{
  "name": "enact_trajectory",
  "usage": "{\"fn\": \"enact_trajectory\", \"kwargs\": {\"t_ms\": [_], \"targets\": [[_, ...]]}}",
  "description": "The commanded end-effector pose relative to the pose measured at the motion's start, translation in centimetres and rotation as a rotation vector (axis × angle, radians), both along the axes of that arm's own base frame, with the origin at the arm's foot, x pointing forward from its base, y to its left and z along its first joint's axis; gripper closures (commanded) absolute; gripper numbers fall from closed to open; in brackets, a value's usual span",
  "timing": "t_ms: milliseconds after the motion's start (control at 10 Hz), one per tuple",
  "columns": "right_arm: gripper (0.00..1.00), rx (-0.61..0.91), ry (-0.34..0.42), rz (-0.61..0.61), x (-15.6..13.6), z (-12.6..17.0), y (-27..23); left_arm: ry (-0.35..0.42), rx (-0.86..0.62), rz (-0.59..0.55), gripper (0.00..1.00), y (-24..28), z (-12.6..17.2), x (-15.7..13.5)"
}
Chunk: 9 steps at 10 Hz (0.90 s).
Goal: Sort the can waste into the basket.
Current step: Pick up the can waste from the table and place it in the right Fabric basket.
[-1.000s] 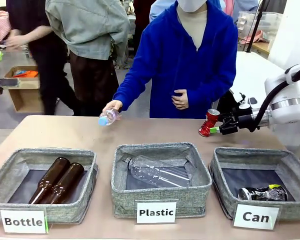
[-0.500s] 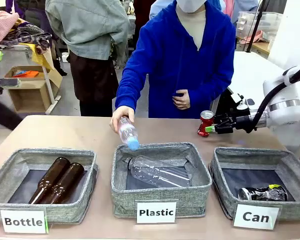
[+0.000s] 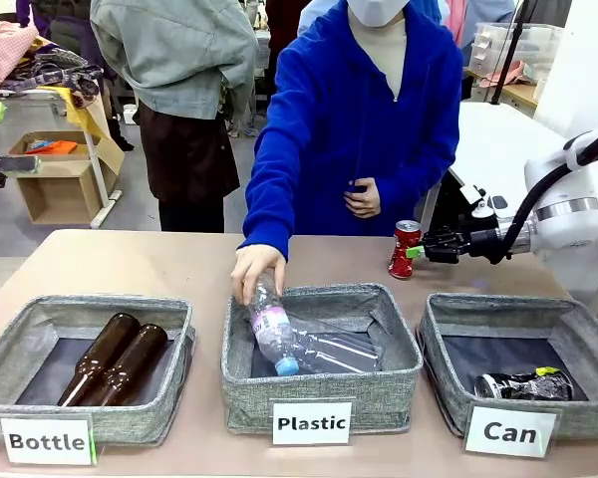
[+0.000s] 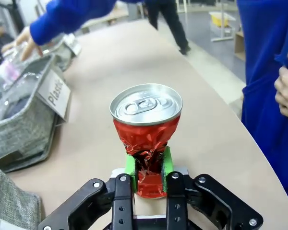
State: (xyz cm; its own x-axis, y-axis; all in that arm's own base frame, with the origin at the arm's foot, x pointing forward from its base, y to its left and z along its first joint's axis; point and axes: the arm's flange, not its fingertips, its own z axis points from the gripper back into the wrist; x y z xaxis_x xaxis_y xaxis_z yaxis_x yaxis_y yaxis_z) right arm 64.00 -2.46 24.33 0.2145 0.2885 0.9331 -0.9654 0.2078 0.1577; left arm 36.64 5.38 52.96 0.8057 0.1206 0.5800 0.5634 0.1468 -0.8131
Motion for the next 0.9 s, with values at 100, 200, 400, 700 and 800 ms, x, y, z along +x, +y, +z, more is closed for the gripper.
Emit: {"fn": "enact_trajectory", "kwargs": {"t_ms": [100,200,400,700,800], "targets": [[1.0,0.009,-0.008,0.012,0.5,0.4,0.3,0.005,-0.014,-0.002,0.0,0.2,0.3,-0.1],[1.0,0.009,-0.001,0.018,0.5,0.3,0.3,0.005,-0.014,-0.002,0.0,0.2,0.3,-0.1],[1.0,0.017,-0.01,0.038,0.0,1.0,0.1,0.005,-0.014,-0.002,0.0,0.2,0.3,-0.1],[1.0,0.002,-0.097,0.073,-3.1,9.7,-2.9,0.005,-0.014,-0.002,0.0,0.2,0.3,-0.1],[1.0,-0.036,-0.047,0.116,-5.0,12.9,-4.2,0.005,-0.014,-0.002,0.0,0.2,0.3,-0.1]]}}
